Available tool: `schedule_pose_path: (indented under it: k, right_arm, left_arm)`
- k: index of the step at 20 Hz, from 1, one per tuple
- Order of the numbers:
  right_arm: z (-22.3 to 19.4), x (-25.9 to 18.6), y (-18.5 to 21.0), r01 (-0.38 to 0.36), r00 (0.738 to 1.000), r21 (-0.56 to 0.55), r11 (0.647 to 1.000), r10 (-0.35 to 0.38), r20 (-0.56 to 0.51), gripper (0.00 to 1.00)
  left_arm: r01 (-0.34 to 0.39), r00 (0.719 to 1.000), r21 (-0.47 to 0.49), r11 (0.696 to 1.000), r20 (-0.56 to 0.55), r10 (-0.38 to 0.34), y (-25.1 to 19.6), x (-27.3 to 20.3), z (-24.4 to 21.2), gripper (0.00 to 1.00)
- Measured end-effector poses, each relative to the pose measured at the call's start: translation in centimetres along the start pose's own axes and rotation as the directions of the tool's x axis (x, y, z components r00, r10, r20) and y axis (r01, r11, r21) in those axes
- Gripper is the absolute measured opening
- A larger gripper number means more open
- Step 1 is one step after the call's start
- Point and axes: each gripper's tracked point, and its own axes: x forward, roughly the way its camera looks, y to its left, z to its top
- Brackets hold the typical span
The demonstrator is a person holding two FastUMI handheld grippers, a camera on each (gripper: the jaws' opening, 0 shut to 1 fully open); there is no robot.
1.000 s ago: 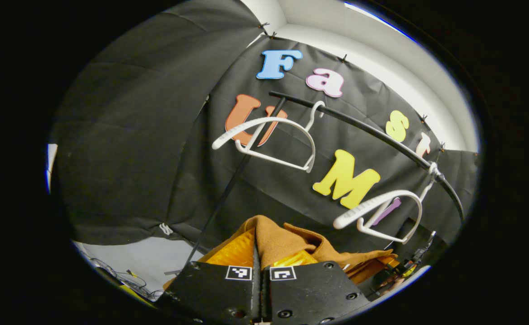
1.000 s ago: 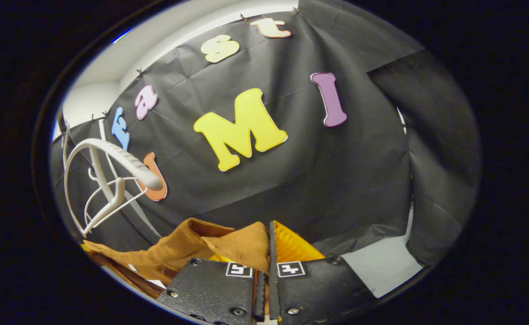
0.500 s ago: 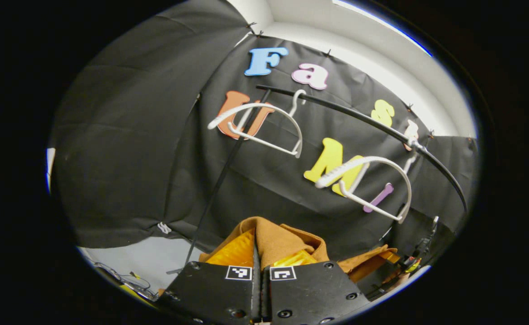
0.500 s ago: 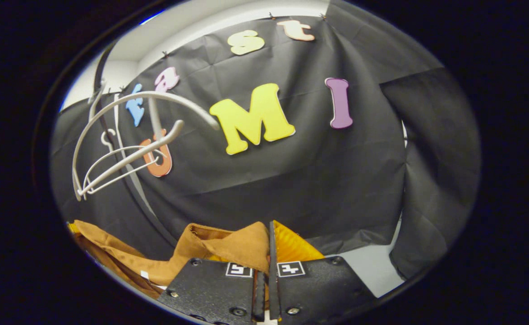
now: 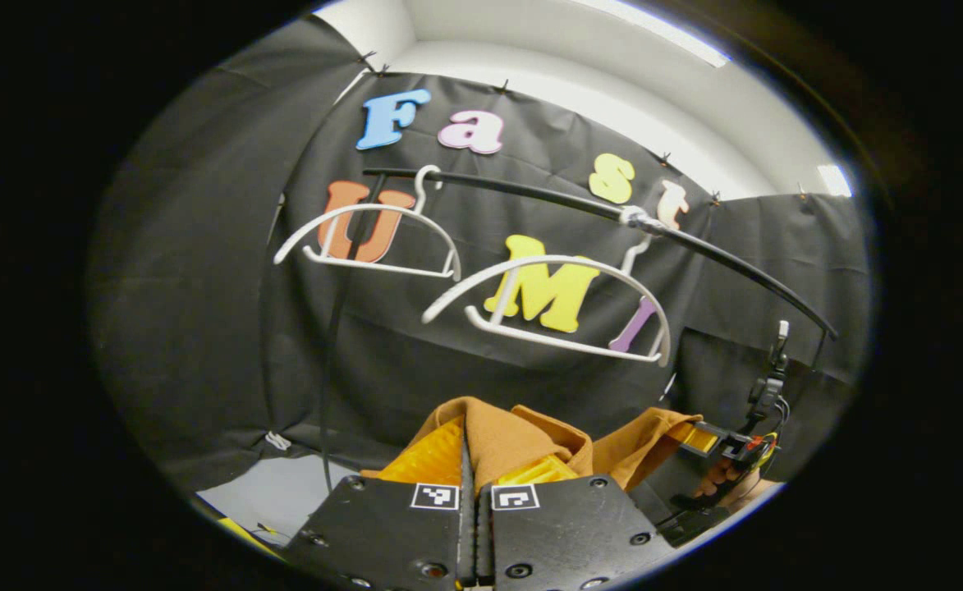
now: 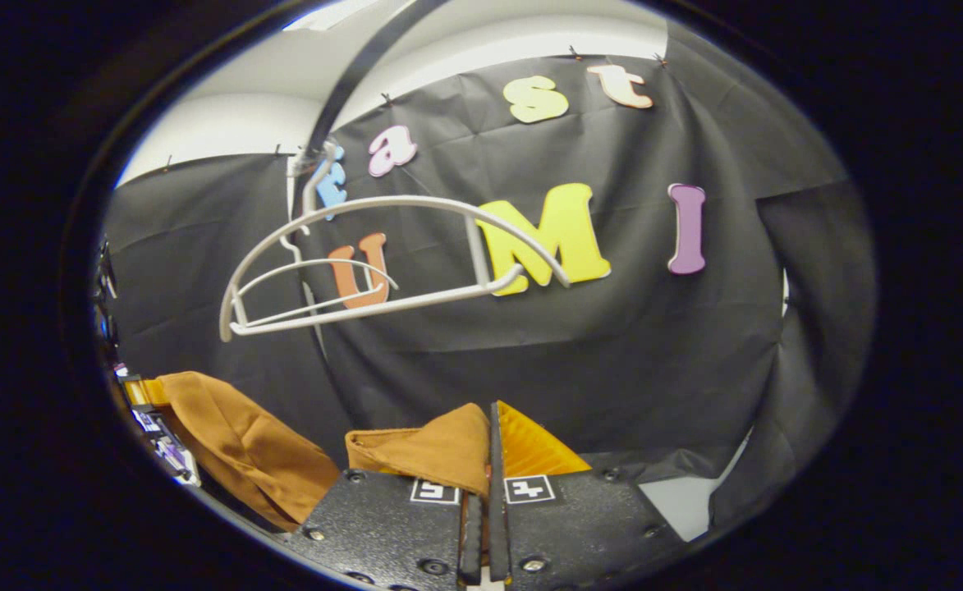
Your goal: Grasp the clothes on the hanger with both hands and then place them into the laundry hamper below.
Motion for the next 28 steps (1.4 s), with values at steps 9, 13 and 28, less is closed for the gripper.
schedule_pose_path:
  k: [9, 13, 28]
  right_arm:
    - [0.4, -2.8, 8.1, -0.282, 0.957, 0.043, 0.958, 0.284, -0.058, 0.07]
    - [-0.1, -3.6, 10.4, -0.38, 0.916, 0.106, 0.919, 0.39, -0.096, 0.07]
    - [-13.9, -1.0, 6.6, -0.317, 0.818, 0.277, 0.907, 0.41, -0.405, 0.07]
  left_arm:
    - [0.144, 0.989, 0.074, 0.987, -0.02, -0.143, -7.4, 0.4, 0.4, 0.01]
    - [0.179, 0.984, 0.107, 0.978, -0.042, -0.176, -9.5, 0.3, 0.1, 0.01]
    - [0.094, 0.964, 0.038, 0.995, -0.252, -0.082, -6.4, 3.6, -11.6, 0.01]
